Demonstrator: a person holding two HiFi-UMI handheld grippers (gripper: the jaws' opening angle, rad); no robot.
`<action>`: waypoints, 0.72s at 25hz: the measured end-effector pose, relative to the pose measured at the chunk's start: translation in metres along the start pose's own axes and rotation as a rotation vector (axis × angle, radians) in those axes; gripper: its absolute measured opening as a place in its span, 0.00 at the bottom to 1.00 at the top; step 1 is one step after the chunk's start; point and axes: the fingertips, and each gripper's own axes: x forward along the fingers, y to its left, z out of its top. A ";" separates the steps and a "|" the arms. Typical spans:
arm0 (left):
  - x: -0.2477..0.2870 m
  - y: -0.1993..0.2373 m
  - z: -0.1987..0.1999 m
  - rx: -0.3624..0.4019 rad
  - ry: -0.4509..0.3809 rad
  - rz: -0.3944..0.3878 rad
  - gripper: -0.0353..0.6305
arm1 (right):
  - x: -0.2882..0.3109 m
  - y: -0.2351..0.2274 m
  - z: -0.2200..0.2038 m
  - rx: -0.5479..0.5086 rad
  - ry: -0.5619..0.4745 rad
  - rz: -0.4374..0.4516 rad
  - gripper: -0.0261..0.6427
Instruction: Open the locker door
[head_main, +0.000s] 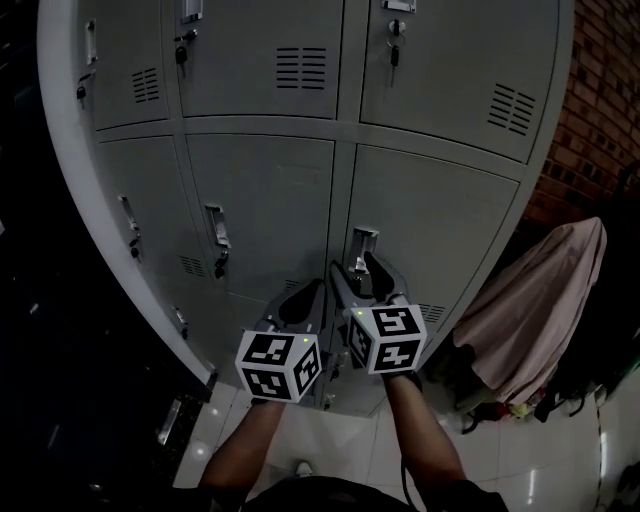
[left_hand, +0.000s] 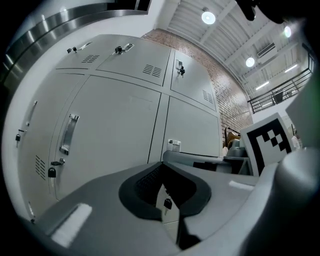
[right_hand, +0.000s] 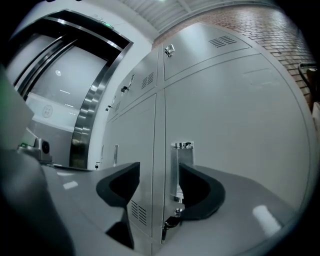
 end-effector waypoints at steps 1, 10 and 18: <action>0.002 0.002 0.001 0.001 -0.001 -0.005 0.06 | 0.004 -0.002 0.000 0.000 0.002 -0.007 0.36; 0.015 0.026 0.003 0.003 0.007 -0.034 0.06 | 0.029 -0.010 -0.005 0.034 0.022 -0.036 0.35; 0.025 0.032 -0.002 0.001 0.018 -0.069 0.06 | 0.029 -0.012 -0.006 0.026 0.017 -0.092 0.32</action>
